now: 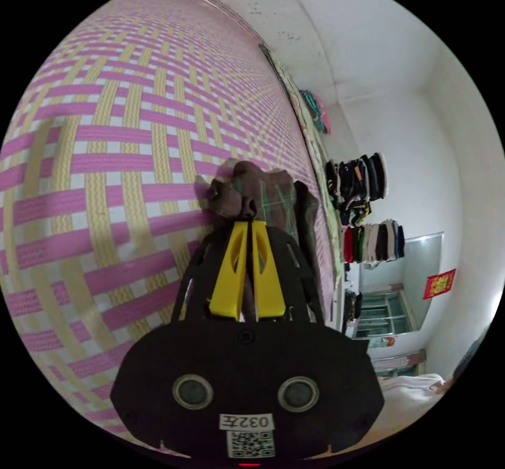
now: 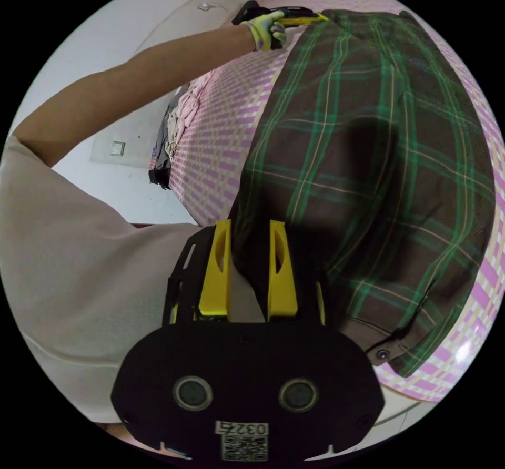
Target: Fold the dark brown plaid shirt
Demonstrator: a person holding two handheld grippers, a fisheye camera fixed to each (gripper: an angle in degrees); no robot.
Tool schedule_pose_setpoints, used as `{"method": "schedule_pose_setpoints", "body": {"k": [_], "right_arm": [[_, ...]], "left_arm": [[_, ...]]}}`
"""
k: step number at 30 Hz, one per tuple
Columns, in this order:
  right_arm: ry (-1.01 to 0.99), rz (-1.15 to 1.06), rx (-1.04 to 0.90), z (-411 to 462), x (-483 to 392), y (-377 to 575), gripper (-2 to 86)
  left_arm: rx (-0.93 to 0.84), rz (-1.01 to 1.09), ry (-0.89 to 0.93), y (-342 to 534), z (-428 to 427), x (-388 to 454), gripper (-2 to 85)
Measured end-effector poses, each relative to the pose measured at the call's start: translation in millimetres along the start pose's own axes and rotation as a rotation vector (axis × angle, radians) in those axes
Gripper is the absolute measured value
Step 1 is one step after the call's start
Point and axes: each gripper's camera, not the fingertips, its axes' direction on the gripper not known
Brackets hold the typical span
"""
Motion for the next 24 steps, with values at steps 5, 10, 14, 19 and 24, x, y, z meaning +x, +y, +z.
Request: {"method": "schedule_pose_setpoints", "body": {"k": [5, 10, 14, 19, 24], "right_arm": [[-0.021, -0.001, -0.071, 15, 6, -10, 11.2], [-0.060, -0.043, 0.016, -16, 1, -7, 8.5], [-0.027, 0.007, 0.240, -70, 21, 3, 6.5], [0.094, 0.026, 0.292, -97, 54, -22, 5.7], [0.220, 0.030, 0.144, -87, 94, -61, 3.9]], "left_arm": [[-0.068, 0.012, -0.006, -13, 3, 12, -0.3], [0.063, 0.090, -0.123, 20, -42, 59, 2.6], [0.113, 0.221, 0.027, 102, -60, 105, -0.5], [-0.172, 0.266, 0.220, 208, -4, 153, -0.9], [-0.307, 0.199, 0.007, 294, 24, 171, -0.9]]}}
